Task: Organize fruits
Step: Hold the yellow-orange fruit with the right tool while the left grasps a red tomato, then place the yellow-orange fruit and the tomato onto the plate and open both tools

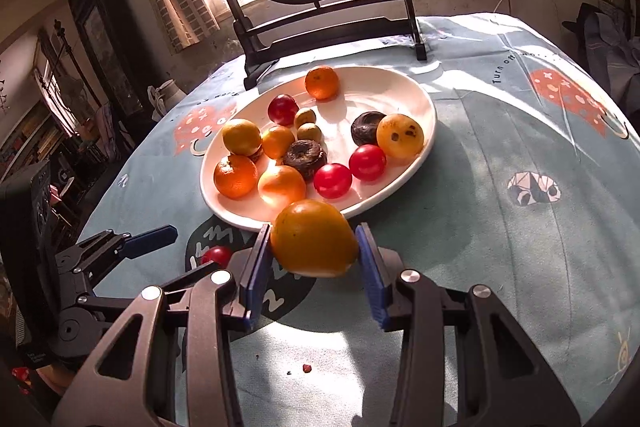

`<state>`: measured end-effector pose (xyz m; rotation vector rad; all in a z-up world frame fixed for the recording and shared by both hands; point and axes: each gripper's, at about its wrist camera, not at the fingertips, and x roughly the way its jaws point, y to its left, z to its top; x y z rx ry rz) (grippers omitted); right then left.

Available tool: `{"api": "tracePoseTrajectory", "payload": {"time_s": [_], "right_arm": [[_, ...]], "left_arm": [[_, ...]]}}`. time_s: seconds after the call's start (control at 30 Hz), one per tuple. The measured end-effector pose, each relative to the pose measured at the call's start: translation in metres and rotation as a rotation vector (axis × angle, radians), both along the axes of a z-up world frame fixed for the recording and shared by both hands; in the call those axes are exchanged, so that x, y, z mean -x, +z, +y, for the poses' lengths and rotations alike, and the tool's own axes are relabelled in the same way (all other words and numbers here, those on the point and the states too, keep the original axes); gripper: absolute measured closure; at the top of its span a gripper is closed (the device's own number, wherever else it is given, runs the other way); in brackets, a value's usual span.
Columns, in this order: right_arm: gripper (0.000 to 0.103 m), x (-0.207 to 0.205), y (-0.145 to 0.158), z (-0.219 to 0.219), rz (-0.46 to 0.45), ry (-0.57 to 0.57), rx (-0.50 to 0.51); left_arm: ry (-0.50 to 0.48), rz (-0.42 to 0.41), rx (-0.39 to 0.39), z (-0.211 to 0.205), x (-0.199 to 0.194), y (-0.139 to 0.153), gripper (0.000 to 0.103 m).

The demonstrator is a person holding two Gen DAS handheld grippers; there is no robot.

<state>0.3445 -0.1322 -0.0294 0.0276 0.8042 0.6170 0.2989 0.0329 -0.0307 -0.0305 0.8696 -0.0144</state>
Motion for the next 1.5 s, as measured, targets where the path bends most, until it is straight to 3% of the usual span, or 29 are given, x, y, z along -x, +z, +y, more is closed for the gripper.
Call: {"api": "tracePoseTrajectory", "payload": {"time_s": [0.1, 0.33, 0.37, 0.5, 0.7, 0.87, 1.13, 1.23, 1.5], "right_arm": [[0.061, -0.002, -0.001, 0.002, 0.004, 0.002, 0.006], [0.061, 0.001, 0.0, 0.003, -0.001, 0.011, 0.006], [0.061, 0.002, 0.001, 0.003, -0.003, 0.012, 0.006], [0.061, 0.001, 0.001, 0.002, -0.002, 0.011, 0.009], [0.061, 0.001, 0.0, 0.002, 0.0, 0.012, 0.008], [0.061, 0.003, 0.001, 0.005, -0.014, 0.034, 0.007], [0.061, 0.009, 0.011, 0.006, -0.154, 0.014, -0.042], [0.061, -0.001, 0.014, 0.01, -0.212, -0.02, -0.046], [0.06, -0.056, 0.011, 0.03, -0.212, -0.055, -0.038]], "left_arm": [[-0.032, 0.037, -0.008, -0.006, -0.004, -0.01, 0.048], [-0.034, 0.064, -0.051, -0.011, -0.01, -0.023, 0.058], [-0.041, 0.072, -0.045, -0.011, -0.011, -0.024, 0.065], [-0.041, 0.059, -0.066, -0.012, -0.01, -0.024, 0.074], [-0.03, 0.064, -0.027, -0.008, -0.01, -0.021, 0.074], [-0.047, 0.026, -0.045, -0.013, -0.004, -0.012, 0.074], [-0.065, -0.103, -0.028, -0.017, 0.007, 0.017, 0.074], [-0.047, -0.149, -0.008, -0.012, -0.007, 0.031, 0.074], [0.071, -0.163, 0.036, 0.023, -0.078, 0.045, 0.074]]}}
